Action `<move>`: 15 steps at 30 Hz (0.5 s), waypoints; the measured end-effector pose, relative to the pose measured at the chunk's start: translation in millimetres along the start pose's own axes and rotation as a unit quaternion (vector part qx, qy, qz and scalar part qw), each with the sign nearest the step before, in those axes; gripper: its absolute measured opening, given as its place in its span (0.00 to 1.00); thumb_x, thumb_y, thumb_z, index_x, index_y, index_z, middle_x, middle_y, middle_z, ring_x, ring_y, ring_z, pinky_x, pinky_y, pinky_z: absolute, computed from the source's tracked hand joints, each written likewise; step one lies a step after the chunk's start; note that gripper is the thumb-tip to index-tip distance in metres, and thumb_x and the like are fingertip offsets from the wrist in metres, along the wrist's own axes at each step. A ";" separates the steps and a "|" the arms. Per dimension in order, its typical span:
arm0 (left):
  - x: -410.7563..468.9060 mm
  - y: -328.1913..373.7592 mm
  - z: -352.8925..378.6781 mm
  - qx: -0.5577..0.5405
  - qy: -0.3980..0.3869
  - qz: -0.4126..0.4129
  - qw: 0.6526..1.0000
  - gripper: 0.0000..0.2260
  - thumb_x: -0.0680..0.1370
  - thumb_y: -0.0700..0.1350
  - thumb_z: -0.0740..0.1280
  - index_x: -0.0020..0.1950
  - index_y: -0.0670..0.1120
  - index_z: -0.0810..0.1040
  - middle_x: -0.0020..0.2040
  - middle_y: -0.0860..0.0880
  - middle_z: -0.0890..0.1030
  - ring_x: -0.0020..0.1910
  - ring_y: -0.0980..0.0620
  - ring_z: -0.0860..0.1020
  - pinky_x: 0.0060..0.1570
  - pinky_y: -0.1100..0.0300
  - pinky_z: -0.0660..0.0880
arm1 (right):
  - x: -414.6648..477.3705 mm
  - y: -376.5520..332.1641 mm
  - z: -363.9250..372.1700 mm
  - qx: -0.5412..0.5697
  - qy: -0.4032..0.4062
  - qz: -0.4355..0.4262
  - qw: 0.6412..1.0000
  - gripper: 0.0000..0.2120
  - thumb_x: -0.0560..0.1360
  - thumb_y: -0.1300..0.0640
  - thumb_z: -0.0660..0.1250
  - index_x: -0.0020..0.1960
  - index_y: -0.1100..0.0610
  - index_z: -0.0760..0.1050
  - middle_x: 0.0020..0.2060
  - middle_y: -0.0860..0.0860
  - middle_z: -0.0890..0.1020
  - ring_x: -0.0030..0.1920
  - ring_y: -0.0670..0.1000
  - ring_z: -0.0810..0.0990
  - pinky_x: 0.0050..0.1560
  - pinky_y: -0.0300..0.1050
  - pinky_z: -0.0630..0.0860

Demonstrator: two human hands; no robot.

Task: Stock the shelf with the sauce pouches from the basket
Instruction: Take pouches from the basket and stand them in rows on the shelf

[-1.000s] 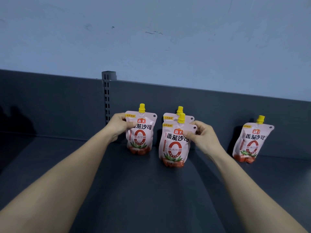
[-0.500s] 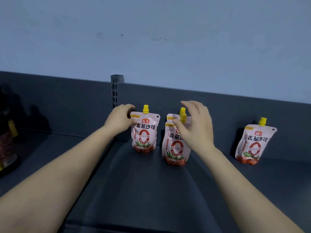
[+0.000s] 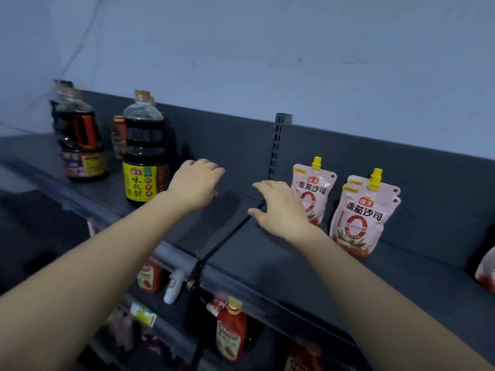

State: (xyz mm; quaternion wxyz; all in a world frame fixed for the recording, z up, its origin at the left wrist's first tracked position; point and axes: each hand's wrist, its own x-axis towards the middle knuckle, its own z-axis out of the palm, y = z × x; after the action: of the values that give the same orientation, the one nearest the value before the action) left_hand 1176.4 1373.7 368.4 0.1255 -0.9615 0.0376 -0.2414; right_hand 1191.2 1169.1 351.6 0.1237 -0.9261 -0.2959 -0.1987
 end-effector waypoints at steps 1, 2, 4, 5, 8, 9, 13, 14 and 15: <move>-15.3 -10.1 -1.6 0.012 -0.007 -0.011 1.000 0.22 0.74 0.51 0.68 0.66 0.47 0.72 0.66 0.49 0.74 0.68 0.47 0.69 0.61 0.50 0.68 | 1.2 -12.6 5.8 0.007 -0.015 -0.014 1.000 0.28 0.75 0.45 0.66 0.72 0.51 0.65 0.70 0.50 0.70 0.71 0.54 0.64 0.68 0.52 0.62; -31.0 -19.8 -3.7 0.021 -0.015 -0.025 0.999 0.22 0.74 0.51 0.68 0.66 0.46 0.72 0.66 0.49 0.75 0.68 0.46 0.69 0.61 0.50 0.68 | 2.1 -25.6 11.1 0.015 -0.029 -0.028 0.999 0.28 0.75 0.45 0.66 0.73 0.51 0.65 0.71 0.50 0.70 0.71 0.54 0.64 0.68 0.52 0.62; -63.8 -38.9 -8.3 0.041 -0.035 -0.059 0.997 0.21 0.74 0.50 0.67 0.66 0.46 0.72 0.66 0.48 0.75 0.68 0.46 0.69 0.61 0.51 0.67 | 3.5 -53.0 20.8 0.029 -0.056 -0.059 0.996 0.29 0.76 0.45 0.66 0.73 0.51 0.64 0.71 0.50 0.69 0.72 0.55 0.64 0.69 0.52 0.63; -81.0 -48.5 -10.7 0.050 -0.043 -0.078 0.995 0.21 0.74 0.50 0.67 0.66 0.47 0.72 0.66 0.48 0.75 0.67 0.46 0.69 0.61 0.51 0.67 | 3.8 -67.5 25.4 0.036 -0.067 -0.074 0.994 0.29 0.76 0.45 0.66 0.73 0.51 0.64 0.71 0.51 0.69 0.72 0.55 0.64 0.69 0.53 0.63; -133.0 -78.4 -16.8 0.076 -0.067 -0.124 0.987 0.19 0.75 0.49 0.66 0.66 0.48 0.71 0.64 0.49 0.75 0.66 0.46 0.70 0.59 0.51 0.68 | 3.8 -113.4 38.4 0.056 -0.086 -0.119 0.988 0.29 0.75 0.45 0.66 0.73 0.52 0.64 0.70 0.52 0.70 0.71 0.56 0.64 0.68 0.54 0.64; -150.4 -88.2 -19.1 0.083 -0.078 -0.139 0.984 0.19 0.76 0.48 0.65 0.66 0.48 0.71 0.64 0.49 0.75 0.66 0.46 0.70 0.59 0.51 0.69 | 3.4 -129.3 43.0 0.060 -0.090 -0.136 0.985 0.29 0.75 0.45 0.66 0.73 0.52 0.64 0.69 0.52 0.71 0.70 0.56 0.65 0.68 0.54 0.65; -215.4 -125.8 -28.3 0.104 -0.128 -0.207 0.964 0.20 0.76 0.50 0.66 0.68 0.49 0.70 0.66 0.50 0.74 0.68 0.48 0.69 0.61 0.52 0.67 | -0.3 -192.5 62.5 0.072 -0.106 -0.192 0.973 0.27 0.74 0.45 0.67 0.70 0.52 0.67 0.67 0.53 0.73 0.68 0.57 0.68 0.65 0.53 0.67; -231.0 -135.4 -29.0 0.111 -0.142 -0.222 0.958 0.21 0.76 0.51 0.66 0.67 0.49 0.70 0.66 0.50 0.75 0.67 0.48 0.69 0.61 0.52 0.68 | -1.1 -207.7 68.2 0.075 -0.114 -0.203 0.970 0.27 0.74 0.45 0.67 0.70 0.53 0.68 0.66 0.53 0.73 0.67 0.57 0.68 0.65 0.53 0.67; -246.6 -144.6 -29.3 0.116 -0.153 -0.235 0.953 0.21 0.76 0.52 0.66 0.67 0.49 0.71 0.65 0.50 0.75 0.67 0.48 0.70 0.60 0.51 0.69 | -2.1 -222.3 74.1 0.078 -0.122 -0.213 0.966 0.26 0.74 0.45 0.67 0.69 0.53 0.68 0.67 0.53 0.73 0.68 0.58 0.68 0.65 0.53 0.67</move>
State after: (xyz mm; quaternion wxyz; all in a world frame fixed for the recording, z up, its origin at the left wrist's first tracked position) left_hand 947.0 1539.6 318.8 0.1800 -0.9475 -0.2372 -0.1164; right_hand 1078.7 1370.2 309.4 0.1136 -0.8464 -0.5137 -0.0822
